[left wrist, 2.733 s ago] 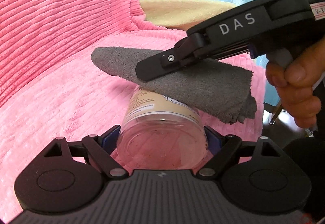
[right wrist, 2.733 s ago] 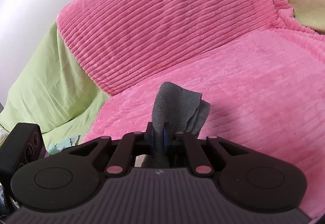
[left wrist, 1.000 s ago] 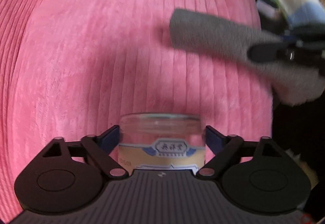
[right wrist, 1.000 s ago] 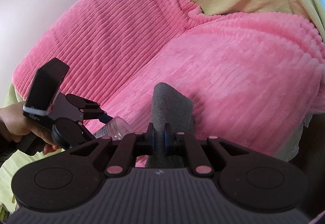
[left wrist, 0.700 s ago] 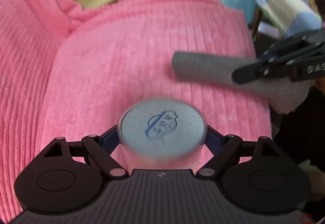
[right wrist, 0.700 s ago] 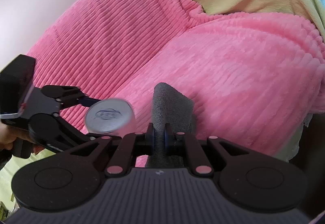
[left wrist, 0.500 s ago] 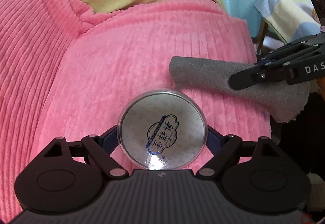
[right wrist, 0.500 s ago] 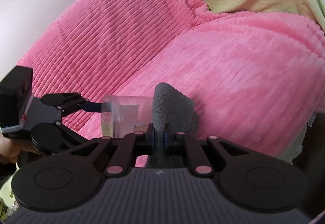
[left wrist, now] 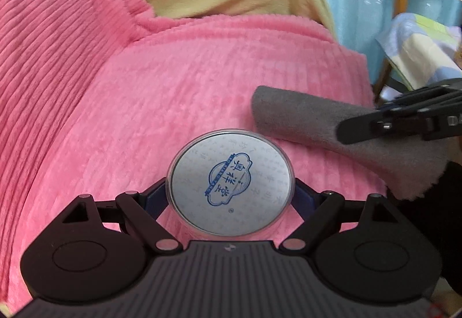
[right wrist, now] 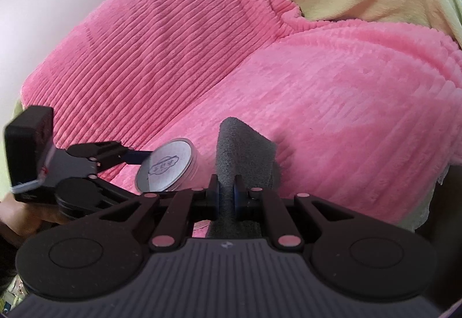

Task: Clean container
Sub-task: 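Turn the jar with the left gripper to present its white lid, then wipe the grey cloth across the white lid with the right gripper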

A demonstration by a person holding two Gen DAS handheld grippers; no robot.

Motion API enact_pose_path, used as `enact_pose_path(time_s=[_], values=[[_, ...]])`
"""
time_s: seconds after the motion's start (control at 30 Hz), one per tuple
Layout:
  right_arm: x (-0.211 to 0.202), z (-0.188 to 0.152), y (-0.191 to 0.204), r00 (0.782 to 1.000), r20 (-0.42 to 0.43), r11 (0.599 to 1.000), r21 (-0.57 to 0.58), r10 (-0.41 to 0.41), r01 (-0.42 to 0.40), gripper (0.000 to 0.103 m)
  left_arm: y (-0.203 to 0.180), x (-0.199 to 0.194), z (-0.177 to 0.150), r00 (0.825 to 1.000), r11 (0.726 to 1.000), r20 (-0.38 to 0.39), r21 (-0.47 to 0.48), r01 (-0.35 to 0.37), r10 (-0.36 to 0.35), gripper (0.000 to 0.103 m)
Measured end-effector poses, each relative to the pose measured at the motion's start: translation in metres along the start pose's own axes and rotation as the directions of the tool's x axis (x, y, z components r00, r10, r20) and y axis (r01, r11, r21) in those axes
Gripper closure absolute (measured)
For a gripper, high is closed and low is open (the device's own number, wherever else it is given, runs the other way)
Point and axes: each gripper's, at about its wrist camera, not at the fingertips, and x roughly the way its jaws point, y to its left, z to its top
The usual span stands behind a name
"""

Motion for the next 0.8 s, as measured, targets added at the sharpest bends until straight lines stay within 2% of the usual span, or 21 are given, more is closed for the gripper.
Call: enact_pose_path(time_s=[0.1,0.2,0.37,0.4,0.43,0.63,0.8], values=[[-0.001,0.005,0.004,1.0,0.022,1.0,-0.011,0.006,-0.006,0.096,0.005,-0.002,-0.007,0.999,0.998,0.034,-0.065,-0.009,0.011,0.014],[0.001,0.017,0.009,0.999,0.044,0.999,-0.03,0.031,-0.029,0.096,0.007,-0.008,-0.02,0.995,0.992,0.077,-0.117,-0.046,0.055,0.013],[0.021,0.023,0.022,0.997,-0.007,0.992,-0.104,0.071,-0.071,0.096,0.006,-0.008,-0.042,0.987,0.968,0.135,-0.245,-0.056,0.091,0.014],[0.025,0.025,0.024,0.997,-0.017,0.99,-0.119,0.078,-0.08,0.096,0.004,-0.008,-0.045,0.985,0.963,0.143,-0.265,-0.059,0.099,0.019],[0.029,0.026,0.027,0.996,-0.028,0.987,-0.133,0.085,-0.088,0.096,0.003,-0.007,-0.048,0.983,0.958,0.151,-0.28,-0.061,0.107,0.02],[0.053,0.034,0.042,0.988,-0.093,0.966,-0.216,0.126,-0.144,0.096,-0.007,-0.007,-0.056,0.968,0.947,0.19,-0.304,-0.103,0.167,0.021],[0.073,0.041,0.054,0.977,-0.149,0.94,-0.281,0.155,-0.192,0.096,-0.006,-0.004,-0.057,0.966,0.946,0.201,-0.309,-0.095,0.162,0.021]])
